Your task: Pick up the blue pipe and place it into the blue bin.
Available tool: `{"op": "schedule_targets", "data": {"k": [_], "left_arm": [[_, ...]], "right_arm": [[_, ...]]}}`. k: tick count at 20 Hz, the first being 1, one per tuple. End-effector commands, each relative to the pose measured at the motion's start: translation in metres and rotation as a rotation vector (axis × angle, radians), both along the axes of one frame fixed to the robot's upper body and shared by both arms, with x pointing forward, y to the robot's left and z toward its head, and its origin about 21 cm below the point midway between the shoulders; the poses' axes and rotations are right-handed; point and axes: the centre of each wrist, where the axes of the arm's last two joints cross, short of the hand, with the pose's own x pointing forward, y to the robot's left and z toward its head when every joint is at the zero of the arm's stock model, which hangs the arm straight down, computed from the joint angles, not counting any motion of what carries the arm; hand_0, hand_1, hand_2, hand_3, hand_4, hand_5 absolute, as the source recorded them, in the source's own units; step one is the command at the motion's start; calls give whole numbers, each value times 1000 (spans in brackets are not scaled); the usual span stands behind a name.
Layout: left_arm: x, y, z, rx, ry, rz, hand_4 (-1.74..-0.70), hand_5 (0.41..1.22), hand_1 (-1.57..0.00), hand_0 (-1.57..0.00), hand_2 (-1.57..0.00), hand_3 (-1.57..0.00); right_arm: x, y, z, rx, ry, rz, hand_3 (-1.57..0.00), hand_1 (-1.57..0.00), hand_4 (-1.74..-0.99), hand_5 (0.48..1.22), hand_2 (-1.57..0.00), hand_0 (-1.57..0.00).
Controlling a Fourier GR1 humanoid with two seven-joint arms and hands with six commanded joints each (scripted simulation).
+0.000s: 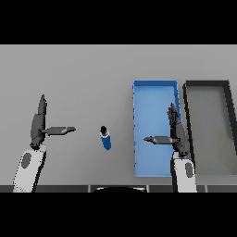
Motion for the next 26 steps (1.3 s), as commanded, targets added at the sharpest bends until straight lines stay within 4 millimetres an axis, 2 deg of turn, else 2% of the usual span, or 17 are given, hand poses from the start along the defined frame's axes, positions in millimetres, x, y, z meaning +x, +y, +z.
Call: {"op": "schedule_targets", "data": {"k": [1,6,7,9,12,13,14,16,20,22,24,26], "left_arm": [[-1,0,0,1,-6,-1,-1074,591,1,1,1,1],[-9,2,0,7,-23,-5,-1074,591,1,1,1,1],[-13,12,7,74,-20,-174,-1074,591,1,1,1,1],[-15,31,17,138,9,-331,-1074,589,1,1,1,1],[-15,33,18,149,37,-405,-1078,591,1,1,1,1],[-14,35,20,153,39,-406,-1080,596,1,1,1,1],[-15,29,17,148,43,-427,-1080,600,1,1,1,1],[-19,34,21,142,33,-463,-1086,605,1,1,1,1],[-39,19,19,127,58,-646,-1102,554,1,1,1,1],[-41,8,19,117,87,-708,-1124,514,1,1,1,1],[-47,-13,13,102,93,-778,-1158,497,1,1,1,1],[-51,-32,8,118,86,-799,-1176,484,1,1,1,1]], "right_arm": [[-1,0,0,1,-2,-1,1,1,-1225,617,1,1],[-10,2,-1,-4,-13,2,1,1,-1225,617,1,1],[-18,-3,2,-92,-65,61,1,1,-1225,617,1,1],[-30,-8,9,-183,-101,123,1,1,-1225,618,1,1],[-38,-3,8,-243,-76,145,1,1,-1215,618,1,1],[-37,-2,10,-260,-78,141,1,1,-1203,614,1,1],[-36,-3,12,-268,-79,128,1,1,-1196,609,1,1],[-36,-4,14,-274,-62,117,1,1,-1185,597,1,1],[-36,-6,15,-277,-97,149,1,1,-1198,607,1,1],[-37,-1,13,-281,-84,155,1,1,-1205,611,1,1],[-35,-6,15,-288,-92,153,1,1,-1208,612,1,1],[-39,-4,13,-284,-86,153,1,1,-1212,613,1,1]]}}
